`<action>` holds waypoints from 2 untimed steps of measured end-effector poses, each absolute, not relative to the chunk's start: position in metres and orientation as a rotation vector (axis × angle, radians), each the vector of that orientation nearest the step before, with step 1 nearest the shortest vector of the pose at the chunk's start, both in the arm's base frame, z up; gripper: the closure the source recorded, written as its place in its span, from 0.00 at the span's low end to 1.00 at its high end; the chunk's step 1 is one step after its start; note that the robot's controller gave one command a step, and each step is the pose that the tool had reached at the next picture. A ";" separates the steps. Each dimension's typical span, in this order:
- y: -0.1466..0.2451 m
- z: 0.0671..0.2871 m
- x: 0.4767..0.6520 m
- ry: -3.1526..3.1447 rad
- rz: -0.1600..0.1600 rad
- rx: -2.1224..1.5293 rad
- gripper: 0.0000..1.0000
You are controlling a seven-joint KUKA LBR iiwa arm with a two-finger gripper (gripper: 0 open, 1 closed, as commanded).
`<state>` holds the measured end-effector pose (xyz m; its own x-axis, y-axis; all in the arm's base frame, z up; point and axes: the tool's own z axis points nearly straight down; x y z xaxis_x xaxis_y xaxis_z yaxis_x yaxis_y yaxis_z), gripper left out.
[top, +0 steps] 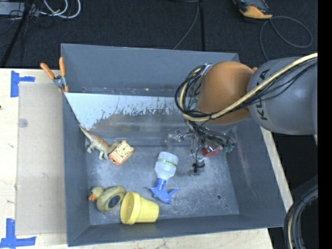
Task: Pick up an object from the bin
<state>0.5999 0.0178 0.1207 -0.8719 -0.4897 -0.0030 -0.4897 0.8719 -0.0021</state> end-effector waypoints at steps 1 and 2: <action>0.037 0.078 0.607 3.015 0.002 -0.884 0.00; 0.047 0.069 0.622 2.923 0.000 -1.141 1.00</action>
Offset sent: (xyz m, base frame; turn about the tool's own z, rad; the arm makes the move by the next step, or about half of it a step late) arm 0.0219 0.0288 -0.0507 -0.2359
